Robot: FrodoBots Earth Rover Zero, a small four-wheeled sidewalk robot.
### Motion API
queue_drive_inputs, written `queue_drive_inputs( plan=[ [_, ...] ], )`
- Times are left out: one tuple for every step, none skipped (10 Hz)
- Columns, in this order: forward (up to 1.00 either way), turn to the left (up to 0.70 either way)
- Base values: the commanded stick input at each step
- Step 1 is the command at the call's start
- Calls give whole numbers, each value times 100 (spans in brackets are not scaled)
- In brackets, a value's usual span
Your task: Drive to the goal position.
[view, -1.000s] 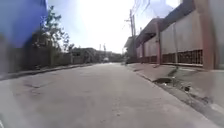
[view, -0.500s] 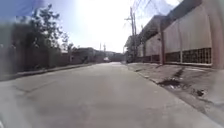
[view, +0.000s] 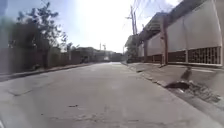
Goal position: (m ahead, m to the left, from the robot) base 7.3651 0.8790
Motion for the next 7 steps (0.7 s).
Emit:
queue_drive_inputs(
  plan=[
    [70,0],
    [70,0],
    [70,0],
    [70,-2],
    [70,-3],
    [70,-19],
    [70,-31]
  ],
)
